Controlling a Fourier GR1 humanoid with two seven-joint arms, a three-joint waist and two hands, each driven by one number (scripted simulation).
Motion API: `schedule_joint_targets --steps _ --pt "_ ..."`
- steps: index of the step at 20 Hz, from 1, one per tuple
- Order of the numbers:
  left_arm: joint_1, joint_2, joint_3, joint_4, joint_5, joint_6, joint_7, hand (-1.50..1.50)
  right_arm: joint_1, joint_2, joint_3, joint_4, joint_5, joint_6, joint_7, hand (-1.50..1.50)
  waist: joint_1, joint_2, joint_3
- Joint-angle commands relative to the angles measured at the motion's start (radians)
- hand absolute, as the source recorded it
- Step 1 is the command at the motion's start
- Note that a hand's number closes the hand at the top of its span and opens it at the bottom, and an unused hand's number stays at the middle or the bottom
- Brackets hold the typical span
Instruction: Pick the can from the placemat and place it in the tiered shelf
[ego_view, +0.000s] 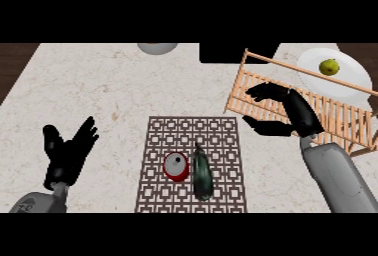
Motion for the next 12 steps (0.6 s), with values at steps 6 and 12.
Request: schedule_joint_targets --steps 6,12 --pt "0.000 -0.035 0.029 0.012 0.005 -0.037 0.014 0.00 0.013 -0.105 0.072 -0.086 -0.056 0.339 -0.022 -1.50 -0.013 -0.004 0.001" --pt "0.063 -0.036 0.024 -0.019 -0.021 -0.040 0.014 0.00 -0.052 -0.075 0.145 -0.343 -0.099 0.410 0.354 -1.50 -0.010 -0.007 0.000"
